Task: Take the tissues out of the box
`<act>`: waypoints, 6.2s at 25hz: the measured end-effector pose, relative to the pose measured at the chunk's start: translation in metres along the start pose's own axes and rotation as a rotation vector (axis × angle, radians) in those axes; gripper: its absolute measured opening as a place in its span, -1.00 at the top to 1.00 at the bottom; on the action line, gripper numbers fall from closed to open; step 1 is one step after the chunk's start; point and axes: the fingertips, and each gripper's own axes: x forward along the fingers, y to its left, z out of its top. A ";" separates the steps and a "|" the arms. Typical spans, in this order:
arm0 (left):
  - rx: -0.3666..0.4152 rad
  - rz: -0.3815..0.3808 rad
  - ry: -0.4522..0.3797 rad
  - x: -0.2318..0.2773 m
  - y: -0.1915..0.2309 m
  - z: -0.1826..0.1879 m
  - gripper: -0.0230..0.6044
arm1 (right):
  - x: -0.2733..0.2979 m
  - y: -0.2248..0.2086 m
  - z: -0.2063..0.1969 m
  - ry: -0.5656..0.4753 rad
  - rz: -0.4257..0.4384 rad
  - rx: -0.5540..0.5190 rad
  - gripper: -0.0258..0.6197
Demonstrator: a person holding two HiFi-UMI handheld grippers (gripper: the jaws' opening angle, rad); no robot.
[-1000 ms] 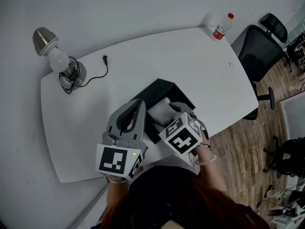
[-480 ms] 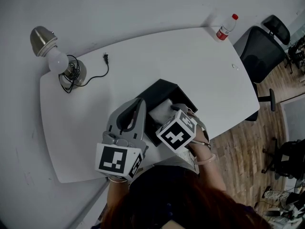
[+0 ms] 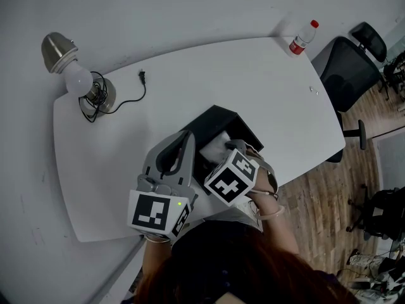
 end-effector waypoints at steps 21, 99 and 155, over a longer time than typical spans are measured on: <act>0.015 0.024 -0.025 -0.032 -0.004 0.006 0.84 | -0.018 0.003 0.002 -0.115 -0.044 -0.019 0.18; 0.101 0.080 -0.184 -0.204 -0.095 0.031 0.84 | -0.228 0.090 -0.002 -0.878 -0.416 0.100 0.22; 0.143 0.203 -0.159 -0.241 -0.245 0.020 0.84 | -0.335 0.135 -0.133 -1.100 -0.341 0.026 0.25</act>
